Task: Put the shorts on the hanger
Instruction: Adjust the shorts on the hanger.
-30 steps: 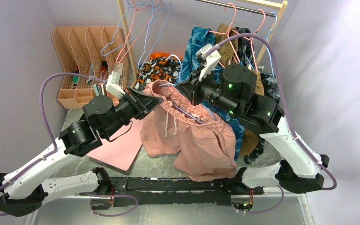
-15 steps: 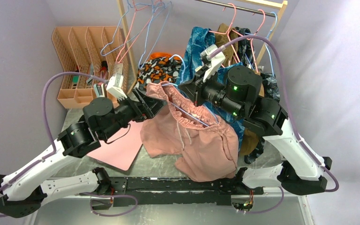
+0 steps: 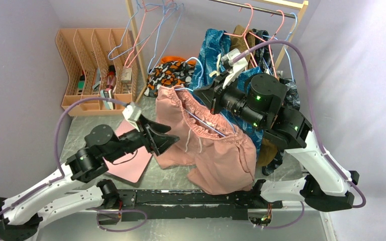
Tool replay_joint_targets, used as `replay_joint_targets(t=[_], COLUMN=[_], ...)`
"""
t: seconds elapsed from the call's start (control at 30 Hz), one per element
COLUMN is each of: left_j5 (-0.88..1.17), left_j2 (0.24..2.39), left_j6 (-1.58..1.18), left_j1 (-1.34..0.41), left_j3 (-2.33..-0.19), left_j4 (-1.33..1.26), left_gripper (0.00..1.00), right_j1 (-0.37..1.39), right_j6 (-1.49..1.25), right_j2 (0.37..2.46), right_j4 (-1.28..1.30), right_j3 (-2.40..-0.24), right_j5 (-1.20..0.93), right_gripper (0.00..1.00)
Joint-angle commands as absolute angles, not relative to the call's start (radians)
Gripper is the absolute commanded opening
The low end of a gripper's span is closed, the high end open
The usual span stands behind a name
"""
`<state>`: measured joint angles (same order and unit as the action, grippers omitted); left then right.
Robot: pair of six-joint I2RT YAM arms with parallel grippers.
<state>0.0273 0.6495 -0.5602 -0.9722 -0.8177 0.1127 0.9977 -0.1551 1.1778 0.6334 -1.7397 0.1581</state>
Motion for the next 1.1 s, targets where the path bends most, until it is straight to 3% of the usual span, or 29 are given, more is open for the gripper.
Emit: replay_joint_targets(t=[0.0, 0.33, 1.07], left_j5=[0.202, 0.298, 0.164], left_j2=[0.733, 0.747, 0.898], left_j6=[-0.42, -0.304, -0.246], left_j1=[-0.974, -1.004, -1.072], left_j3=[-0.827, -0.782, -0.827], left_j4=[0.062, -0.092, -0.173], left_gripper=[0.69, 0.53, 0.68], right_j1=[0.998, 0.998, 0.998], right_j6=[-0.164, -0.162, -0.175], right_j2=[1.168, 1.17, 1.151], right_j4=[0.563, 0.551, 0.473], right_j3=[-1.739, -1.725, -1.68], right_j5=[0.183, 0.195, 0.178], right_gripper=[0.0, 0.0, 0.0])
